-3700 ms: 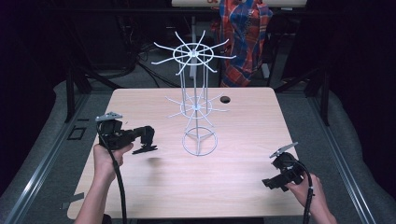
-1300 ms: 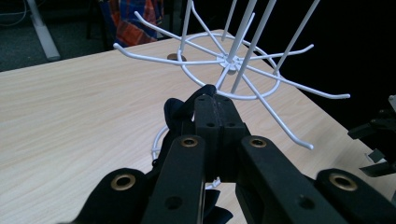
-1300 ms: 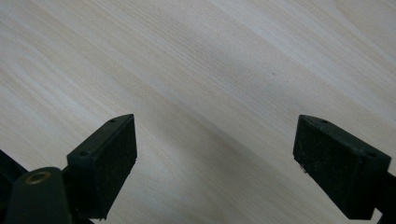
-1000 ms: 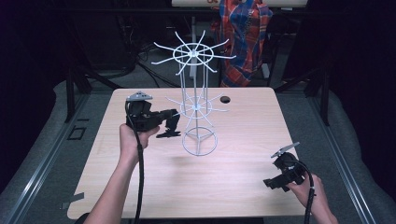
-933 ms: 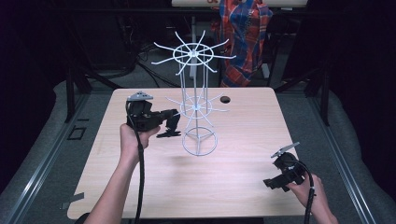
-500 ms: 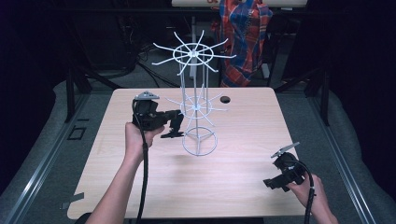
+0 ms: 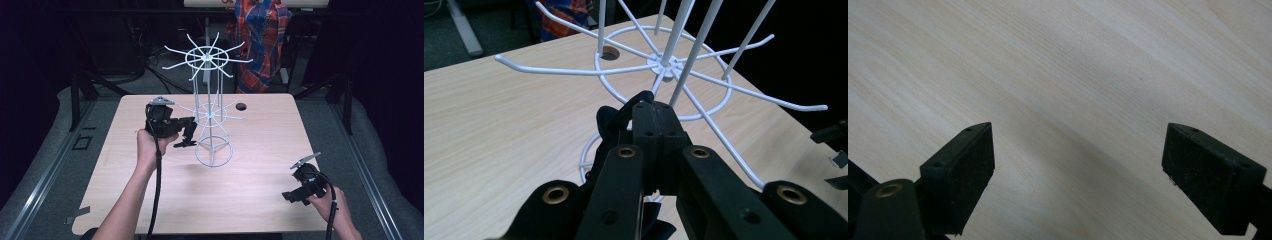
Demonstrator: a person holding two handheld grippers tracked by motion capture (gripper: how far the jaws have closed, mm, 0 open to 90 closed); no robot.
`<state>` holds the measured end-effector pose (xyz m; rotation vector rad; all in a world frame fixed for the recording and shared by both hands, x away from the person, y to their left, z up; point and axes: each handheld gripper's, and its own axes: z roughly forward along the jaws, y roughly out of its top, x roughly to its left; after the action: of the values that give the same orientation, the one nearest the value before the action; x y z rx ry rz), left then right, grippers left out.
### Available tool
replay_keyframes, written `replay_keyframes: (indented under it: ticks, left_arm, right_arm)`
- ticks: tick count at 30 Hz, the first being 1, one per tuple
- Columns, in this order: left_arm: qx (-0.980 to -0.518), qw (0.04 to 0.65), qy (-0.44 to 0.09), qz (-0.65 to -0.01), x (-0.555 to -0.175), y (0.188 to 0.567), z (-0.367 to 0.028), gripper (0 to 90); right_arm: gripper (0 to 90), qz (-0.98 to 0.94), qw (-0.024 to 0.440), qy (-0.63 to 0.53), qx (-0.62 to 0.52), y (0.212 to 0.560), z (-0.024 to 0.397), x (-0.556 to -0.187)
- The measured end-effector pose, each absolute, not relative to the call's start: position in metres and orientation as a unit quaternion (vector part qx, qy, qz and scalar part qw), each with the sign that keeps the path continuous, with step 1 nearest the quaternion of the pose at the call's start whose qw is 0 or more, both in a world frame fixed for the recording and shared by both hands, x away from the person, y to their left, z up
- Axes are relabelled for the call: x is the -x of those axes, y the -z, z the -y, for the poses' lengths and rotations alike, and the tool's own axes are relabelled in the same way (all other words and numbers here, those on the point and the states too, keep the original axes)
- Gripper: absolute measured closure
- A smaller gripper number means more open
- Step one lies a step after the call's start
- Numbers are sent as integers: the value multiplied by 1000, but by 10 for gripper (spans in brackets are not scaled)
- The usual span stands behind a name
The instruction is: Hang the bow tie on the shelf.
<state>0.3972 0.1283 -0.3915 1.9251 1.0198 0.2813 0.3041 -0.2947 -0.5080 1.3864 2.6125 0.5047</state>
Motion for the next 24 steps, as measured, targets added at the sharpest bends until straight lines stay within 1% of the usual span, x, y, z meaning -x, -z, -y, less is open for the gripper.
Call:
replay_keyframes:
  ticks: [17, 24]
  left_arm:
    - [-782, 455, -113, -410, -402, 393, -118, 900]
    - [-793, 441, -123, -403, -400, 392, -116, 898]
  right_arm:
    - [139, -871, 75, -162, -457, 506, 294, -303]
    - [140, -870, 72, -165, -459, 507, 293, -303]
